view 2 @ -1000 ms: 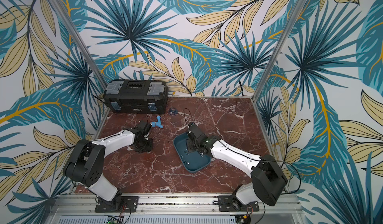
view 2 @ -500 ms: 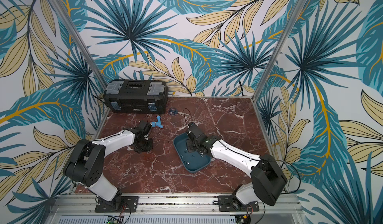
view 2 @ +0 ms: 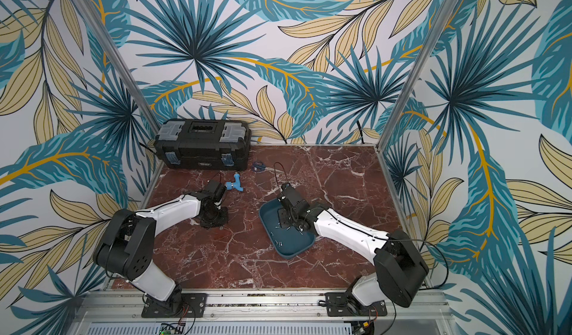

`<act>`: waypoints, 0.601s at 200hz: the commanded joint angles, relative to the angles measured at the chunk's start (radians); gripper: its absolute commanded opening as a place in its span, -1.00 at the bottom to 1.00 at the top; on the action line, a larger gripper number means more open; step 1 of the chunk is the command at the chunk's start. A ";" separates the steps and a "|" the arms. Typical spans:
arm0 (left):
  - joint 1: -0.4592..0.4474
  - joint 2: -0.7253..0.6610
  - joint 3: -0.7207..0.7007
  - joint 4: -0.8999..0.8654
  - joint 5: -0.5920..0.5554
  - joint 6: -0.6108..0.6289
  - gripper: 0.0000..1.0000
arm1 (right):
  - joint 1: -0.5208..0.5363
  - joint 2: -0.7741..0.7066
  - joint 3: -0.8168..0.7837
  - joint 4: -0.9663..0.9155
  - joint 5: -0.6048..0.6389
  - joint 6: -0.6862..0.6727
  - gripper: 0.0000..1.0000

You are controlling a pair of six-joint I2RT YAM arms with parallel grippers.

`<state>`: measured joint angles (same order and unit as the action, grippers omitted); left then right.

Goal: Put the screws on the desktop into the storage box
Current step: Pick up the screw from the center of the board, then place the screw in the storage box.

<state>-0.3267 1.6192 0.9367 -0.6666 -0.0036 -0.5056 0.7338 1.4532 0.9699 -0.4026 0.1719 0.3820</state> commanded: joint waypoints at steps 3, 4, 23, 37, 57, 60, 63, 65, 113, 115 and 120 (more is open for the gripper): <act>-0.002 -0.094 0.020 -0.015 0.004 -0.005 -1.00 | 0.000 0.013 0.007 -0.031 0.010 0.005 -0.05; -0.002 -0.097 0.020 -0.017 0.005 -0.005 -1.00 | 0.001 0.013 0.007 -0.031 0.010 0.005 -0.05; -0.002 -0.147 0.025 -0.032 0.021 -0.015 -1.00 | 0.000 0.013 0.009 -0.031 0.012 0.005 -0.06; -0.007 -0.186 0.022 -0.034 0.041 -0.027 -1.00 | -0.004 0.012 0.009 -0.030 0.008 0.009 -0.06; -0.044 -0.235 0.020 -0.011 0.131 -0.057 -1.00 | -0.028 -0.001 0.000 -0.023 -0.014 0.026 -0.06; -0.056 -0.240 0.020 -0.003 0.148 -0.066 -1.00 | -0.033 -0.005 -0.001 -0.022 -0.016 0.030 -0.06; -0.068 -0.246 0.021 0.006 0.165 -0.074 -1.00 | -0.038 -0.008 -0.005 -0.020 -0.019 0.030 -0.07; -0.077 -0.249 0.022 0.013 0.177 -0.080 -1.00 | -0.042 -0.011 -0.007 -0.019 -0.020 0.032 -0.07; -0.377 -0.200 0.124 0.151 0.219 -0.209 -1.00 | -0.173 -0.081 -0.039 -0.013 -0.055 0.047 -0.10; -0.388 -0.194 0.131 0.157 0.215 -0.211 -1.00 | -0.181 -0.086 -0.042 -0.013 -0.058 0.048 -0.10; -0.413 -0.176 0.146 0.170 0.210 -0.214 -1.00 | -0.200 -0.098 -0.046 -0.012 -0.067 0.052 -0.10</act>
<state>-0.6384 1.3949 0.9794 -0.5953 0.1864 -0.6552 0.5976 1.4170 0.9531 -0.4019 0.1390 0.4103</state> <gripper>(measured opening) 0.091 0.450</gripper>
